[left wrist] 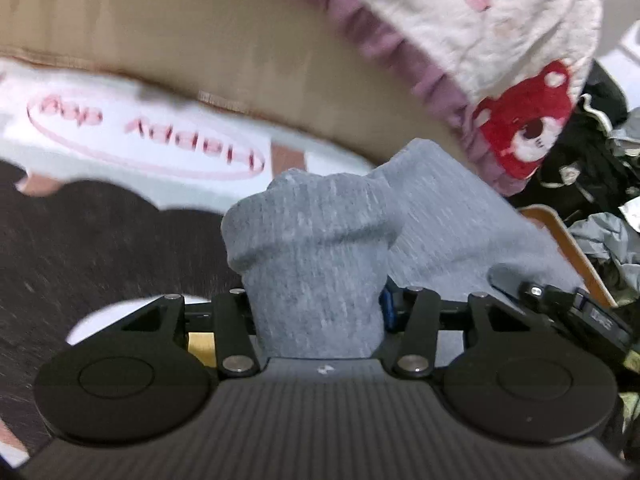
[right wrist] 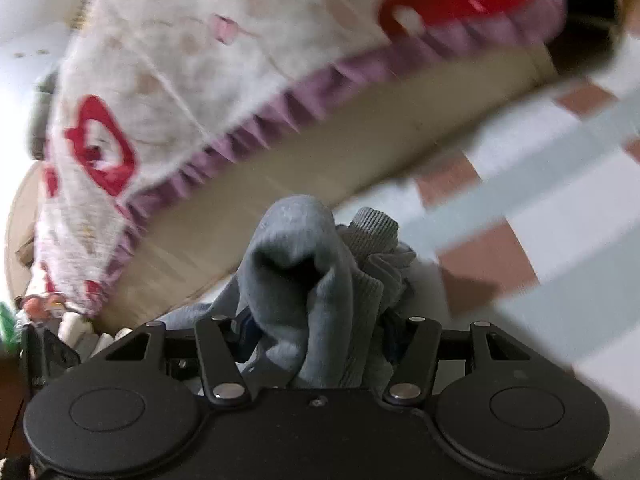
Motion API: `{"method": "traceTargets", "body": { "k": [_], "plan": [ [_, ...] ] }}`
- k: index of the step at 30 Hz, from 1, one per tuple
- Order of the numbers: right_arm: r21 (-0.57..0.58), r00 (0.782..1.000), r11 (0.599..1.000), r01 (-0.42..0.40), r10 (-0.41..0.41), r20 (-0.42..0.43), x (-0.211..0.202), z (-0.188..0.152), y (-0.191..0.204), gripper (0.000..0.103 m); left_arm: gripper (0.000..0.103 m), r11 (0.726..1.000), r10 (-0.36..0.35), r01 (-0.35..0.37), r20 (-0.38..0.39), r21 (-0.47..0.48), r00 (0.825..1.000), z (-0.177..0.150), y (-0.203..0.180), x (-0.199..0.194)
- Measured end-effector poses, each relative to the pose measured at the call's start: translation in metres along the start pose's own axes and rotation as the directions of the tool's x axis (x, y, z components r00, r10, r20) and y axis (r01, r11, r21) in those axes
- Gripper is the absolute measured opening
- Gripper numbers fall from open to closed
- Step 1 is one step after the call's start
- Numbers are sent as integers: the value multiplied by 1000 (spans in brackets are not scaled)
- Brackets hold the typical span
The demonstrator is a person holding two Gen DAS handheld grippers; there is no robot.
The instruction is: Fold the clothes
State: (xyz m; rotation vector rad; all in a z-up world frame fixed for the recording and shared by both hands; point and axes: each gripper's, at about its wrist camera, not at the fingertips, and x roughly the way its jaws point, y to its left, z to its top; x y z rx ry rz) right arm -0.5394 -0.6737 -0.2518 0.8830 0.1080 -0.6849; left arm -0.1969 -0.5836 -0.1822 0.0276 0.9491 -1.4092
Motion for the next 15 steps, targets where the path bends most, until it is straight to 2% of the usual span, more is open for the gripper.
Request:
{"method": "traceTargets", "body": {
  "k": [2, 4, 5, 6, 10, 12, 15],
  "plan": [
    [19, 999, 1000, 14, -14, -29, 6, 5, -9, 68, 47, 1000, 1, -1, -15, 0, 1000, 0, 5, 2],
    [0, 987, 991, 135, -135, -85, 18, 0, -12, 76, 53, 1000, 25, -25, -35, -8, 999, -4, 11, 12],
    [13, 980, 986, 165, -163, -110, 21, -2, -14, 83, 58, 999, 37, -37, -45, -11, 998, -6, 14, 16],
    [40, 976, 983, 178, -171, -134, 22, -4, -18, 84, 62, 999, 46, -47, -53, -18, 998, -8, 17, 21],
    [272, 971, 948, 167, -109, -215, 12, -3, -40, 84, 69, 994, 28, -33, -48, -107, 998, -11, 31, 20],
    [314, 974, 940, 134, -66, -218, 14, -7, -45, 87, 75, 989, 9, -19, -65, -145, 998, -10, 39, 25],
    [355, 977, 932, 78, 0, -214, 19, -13, -52, 89, 77, 975, -34, 10, -101, -221, 994, -8, 51, 34]
  ]
}}
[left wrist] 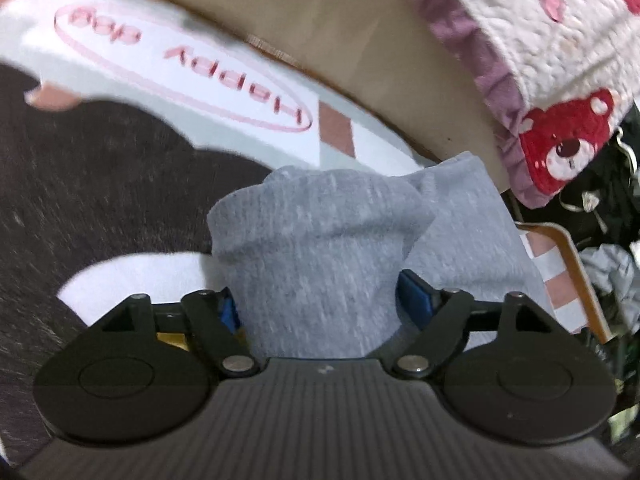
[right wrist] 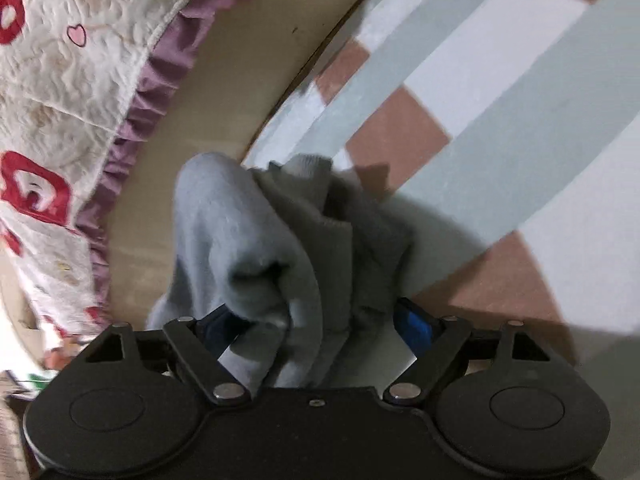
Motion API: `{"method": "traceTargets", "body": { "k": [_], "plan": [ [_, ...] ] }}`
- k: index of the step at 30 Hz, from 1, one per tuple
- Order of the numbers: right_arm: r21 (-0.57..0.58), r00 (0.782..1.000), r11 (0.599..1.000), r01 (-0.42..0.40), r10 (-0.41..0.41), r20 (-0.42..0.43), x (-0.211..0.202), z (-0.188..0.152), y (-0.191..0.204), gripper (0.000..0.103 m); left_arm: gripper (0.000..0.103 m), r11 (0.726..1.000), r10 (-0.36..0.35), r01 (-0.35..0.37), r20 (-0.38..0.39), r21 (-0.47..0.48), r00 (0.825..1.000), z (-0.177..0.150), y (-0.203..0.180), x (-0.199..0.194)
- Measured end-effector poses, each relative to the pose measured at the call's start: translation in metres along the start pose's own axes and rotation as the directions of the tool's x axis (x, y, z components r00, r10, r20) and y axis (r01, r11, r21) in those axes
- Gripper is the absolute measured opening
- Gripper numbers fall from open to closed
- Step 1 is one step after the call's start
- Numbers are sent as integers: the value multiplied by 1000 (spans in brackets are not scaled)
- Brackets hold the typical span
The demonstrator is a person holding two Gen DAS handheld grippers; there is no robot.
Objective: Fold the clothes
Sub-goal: 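Lift the folded sweatshirt with both grippers and carry it to the clothes stack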
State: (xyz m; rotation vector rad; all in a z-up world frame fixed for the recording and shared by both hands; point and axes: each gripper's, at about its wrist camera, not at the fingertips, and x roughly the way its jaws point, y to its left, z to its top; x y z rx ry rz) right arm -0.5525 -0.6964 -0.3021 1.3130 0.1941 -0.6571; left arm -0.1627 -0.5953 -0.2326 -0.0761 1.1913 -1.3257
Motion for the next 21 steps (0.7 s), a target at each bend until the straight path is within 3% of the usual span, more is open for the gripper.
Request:
{"method": "traceTargets", "body": {
  "k": [1, 2, 3, 5, 8, 11, 14, 21],
  "plan": [
    [10, 1000, 1000, -21, 21, -6, 2, -1, -3, 89, 74, 1000, -4, 4, -6, 2, 1000, 1, 0, -2],
    [-15, 999, 999, -38, 38, 5, 8, 2, -1, 88, 62, 1000, -8, 8, -12, 4, 1000, 2, -1, -4],
    [-70, 999, 997, -43, 45, 24, 13, 4, 5, 84, 52, 1000, -11, 11, -17, 13, 1000, 4, -2, -7],
    [-118, 996, 992, -52, 60, 73, 9, 0, 18, 70, 44, 994, -3, 5, -18, 106, 1000, 5, -15, -17],
    [-168, 985, 984, -64, 89, 148, -2, -10, 36, 63, 42, 979, -7, 3, 20, 205, 1000, 4, -35, -42],
    [-218, 972, 970, -102, 144, 187, -13, -15, 58, 62, 42, 979, -42, 26, 75, 204, 996, 4, -41, -86],
    [-264, 960, 948, -177, 226, 166, -22, -24, 80, 61, 42, 975, -37, 8, 123, 223, 992, 0, -45, -135],
    [-428, 941, 863, -267, 329, 77, -36, -68, 170, 60, 42, 962, -11, -56, 242, 268, 970, -9, -35, -249]
  ]
}}
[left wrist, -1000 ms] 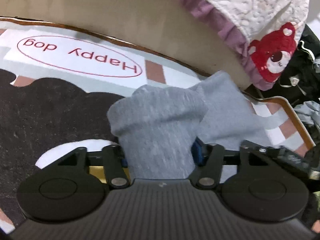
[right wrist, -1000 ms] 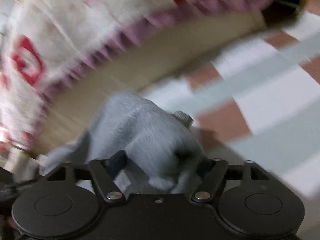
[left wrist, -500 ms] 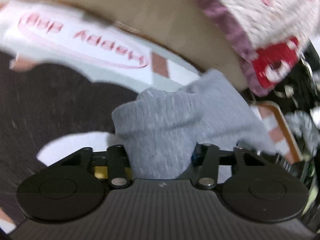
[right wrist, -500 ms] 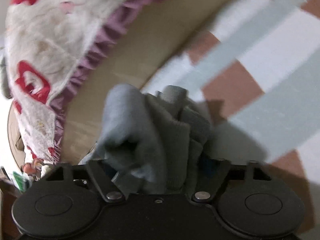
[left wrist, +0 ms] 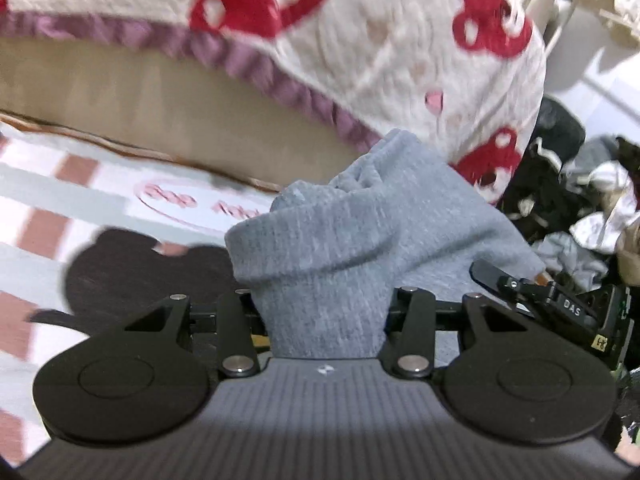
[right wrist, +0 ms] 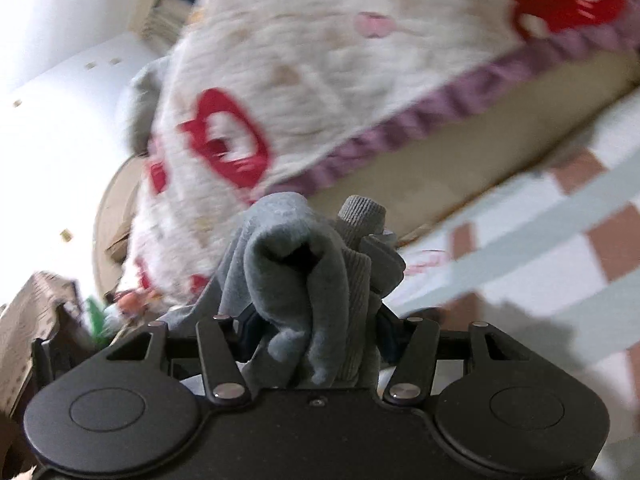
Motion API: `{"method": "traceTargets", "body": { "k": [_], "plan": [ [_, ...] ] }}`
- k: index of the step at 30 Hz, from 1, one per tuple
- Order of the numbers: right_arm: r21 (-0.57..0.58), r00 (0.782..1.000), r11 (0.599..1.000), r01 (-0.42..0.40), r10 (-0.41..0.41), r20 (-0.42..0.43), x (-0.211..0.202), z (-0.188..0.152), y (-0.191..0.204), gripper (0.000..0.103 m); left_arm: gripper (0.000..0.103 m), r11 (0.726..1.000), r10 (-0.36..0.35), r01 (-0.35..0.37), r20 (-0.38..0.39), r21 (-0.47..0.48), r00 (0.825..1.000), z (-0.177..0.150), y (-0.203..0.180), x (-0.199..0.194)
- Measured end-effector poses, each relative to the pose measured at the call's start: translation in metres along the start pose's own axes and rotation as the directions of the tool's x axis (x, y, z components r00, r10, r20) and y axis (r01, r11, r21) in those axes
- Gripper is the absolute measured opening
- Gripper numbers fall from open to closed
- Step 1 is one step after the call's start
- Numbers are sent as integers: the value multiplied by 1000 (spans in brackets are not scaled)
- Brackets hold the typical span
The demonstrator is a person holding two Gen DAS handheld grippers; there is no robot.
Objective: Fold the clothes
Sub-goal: 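Lift the folded sweatshirt with both grippers and carry it to the clothes stack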
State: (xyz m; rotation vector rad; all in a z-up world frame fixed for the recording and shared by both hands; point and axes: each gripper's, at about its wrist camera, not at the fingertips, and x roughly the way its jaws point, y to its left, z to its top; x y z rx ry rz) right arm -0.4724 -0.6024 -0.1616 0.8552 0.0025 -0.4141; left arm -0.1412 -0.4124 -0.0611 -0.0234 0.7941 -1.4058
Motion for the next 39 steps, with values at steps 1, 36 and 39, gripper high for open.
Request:
{"method": "traceTargets", "body": {
  "k": [1, 36, 39],
  "plan": [
    [-21, 1000, 1000, -20, 20, -2, 2, 1, 16, 60, 42, 1000, 6, -7, 28, 12, 1000, 4, 2, -15],
    [-446, 931, 842, -303, 162, -327, 345, 6, 451, 57, 43, 937, 313, -173, 505, -304, 804, 141, 313, -318],
    [-417, 921, 850, -322, 180, -345, 371, -11, 445, 56, 43, 924, 340, -192, 480, -330, 809, 139, 341, -321]
  ]
}}
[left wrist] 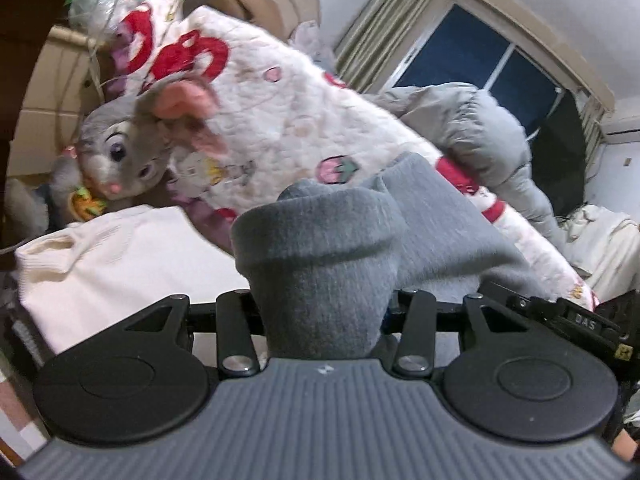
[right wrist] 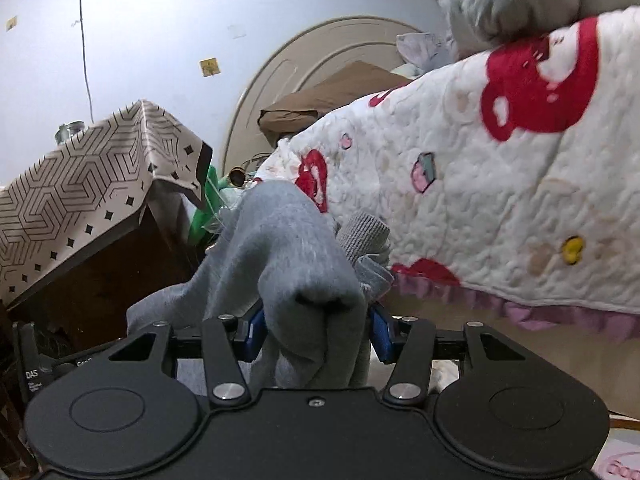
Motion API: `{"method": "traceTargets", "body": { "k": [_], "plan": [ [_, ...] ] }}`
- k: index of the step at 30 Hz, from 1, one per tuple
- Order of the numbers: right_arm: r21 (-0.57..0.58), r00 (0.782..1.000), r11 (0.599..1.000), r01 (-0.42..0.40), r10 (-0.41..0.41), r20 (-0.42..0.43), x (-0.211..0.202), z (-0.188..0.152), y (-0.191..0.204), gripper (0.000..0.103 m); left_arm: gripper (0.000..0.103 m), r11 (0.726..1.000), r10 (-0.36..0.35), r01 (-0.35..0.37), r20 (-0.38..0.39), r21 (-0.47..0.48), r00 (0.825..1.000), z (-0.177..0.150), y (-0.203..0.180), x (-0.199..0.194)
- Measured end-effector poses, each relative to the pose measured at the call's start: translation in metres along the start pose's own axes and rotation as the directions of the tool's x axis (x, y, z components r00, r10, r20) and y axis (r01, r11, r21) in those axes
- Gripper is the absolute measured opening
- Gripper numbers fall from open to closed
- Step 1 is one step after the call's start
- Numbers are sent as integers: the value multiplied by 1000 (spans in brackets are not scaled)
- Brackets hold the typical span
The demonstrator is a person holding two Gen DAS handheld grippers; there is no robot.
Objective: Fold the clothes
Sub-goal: 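Lift the folded sweatshirt with both grippers and carry it to the clothes stack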
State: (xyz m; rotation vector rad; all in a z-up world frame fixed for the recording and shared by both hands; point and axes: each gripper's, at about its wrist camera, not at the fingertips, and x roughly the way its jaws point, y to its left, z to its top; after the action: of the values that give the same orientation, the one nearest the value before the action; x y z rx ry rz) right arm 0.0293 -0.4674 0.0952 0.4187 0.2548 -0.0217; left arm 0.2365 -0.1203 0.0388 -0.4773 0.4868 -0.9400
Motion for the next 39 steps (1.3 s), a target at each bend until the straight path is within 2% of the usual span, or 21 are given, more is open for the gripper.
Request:
{"method": "traceTargets", "body": {
  "k": [3, 7, 12, 14, 16, 18, 20, 21, 22, 23, 25, 28, 31, 33, 34, 35, 36, 37, 39],
  "plan": [
    [48, 998, 998, -39, 40, -38, 40, -3, -11, 56, 43, 998, 48, -48, -12, -30, 999, 10, 27, 12],
    [129, 994, 988, -81, 89, -57, 91, -13, -24, 56, 43, 991, 134, -134, -33, -10, 990, 28, 59, 35],
    [221, 988, 971, -93, 118, -100, 159, -35, -54, 55, 43, 971, 230, -236, -100, -43, 968, 36, 103, 70],
    [244, 986, 967, -78, 111, -124, 182, -43, -61, 54, 43, 965, 243, -252, -113, -77, 963, 36, 117, 79],
    [250, 985, 966, -68, 105, -136, 192, -45, -64, 53, 43, 961, 233, -248, -120, -125, 965, 36, 128, 84],
    [300, 986, 950, -85, 124, -113, 192, -45, -70, 53, 47, 960, 175, -195, -114, -199, 978, 38, 141, 86],
    [332, 983, 934, -130, 165, -79, 199, -48, -83, 55, 53, 939, 210, -236, -129, -251, 969, 37, 157, 95],
    [350, 982, 928, -128, 168, -88, 208, -54, -92, 66, 57, 929, 264, -292, -144, -228, 954, 33, 161, 102],
    [372, 981, 922, -106, 157, -109, 217, -61, -102, 71, 57, 915, 319, -347, -158, -204, 935, 29, 165, 109],
    [393, 980, 916, -85, 147, -131, 226, -68, -111, 71, 58, 901, 365, -393, -166, -186, 916, 25, 169, 115],
    [450, 986, 888, -90, 143, -84, 224, -81, -123, 71, 60, 889, 382, -405, -143, -215, 913, 18, 174, 115],
    [541, 986, 832, -122, 163, -29, 215, -94, -131, 71, 62, 888, 382, -398, -112, -231, 917, 22, 169, 106],
    [493, 991, 864, -107, 130, -13, 204, -89, -125, 72, 59, 889, 420, -418, -33, -187, 907, 29, 151, 84],
    [448, 995, 889, -92, 104, -1, 196, -85, -120, 69, 59, 896, 431, -415, 83, -158, 898, 31, 138, 63],
    [418, 995, 904, -92, 98, 7, 192, -82, -117, 66, 59, 899, 433, -416, 139, -137, 890, 32, 131, 53],
    [383, 995, 919, -94, 95, 17, 190, -78, -114, 52, 58, 902, 432, -425, 180, -75, 884, 34, 123, 50],
    [347, 995, 933, -97, 93, 26, 187, -75, -111, 38, 55, 895, 434, -446, 188, 22, 881, 38, 112, 53],
    [311, 995, 945, -99, 92, 36, 184, -71, -108, 32, 52, 880, 439, -460, 171, 115, 882, 41, 103, 61],
    [230, 995, 968, -100, 90, 54, 179, -64, -99, 29, 49, 872, 421, -440, 131, 213, 897, 44, 94, 78]
  ]
}}
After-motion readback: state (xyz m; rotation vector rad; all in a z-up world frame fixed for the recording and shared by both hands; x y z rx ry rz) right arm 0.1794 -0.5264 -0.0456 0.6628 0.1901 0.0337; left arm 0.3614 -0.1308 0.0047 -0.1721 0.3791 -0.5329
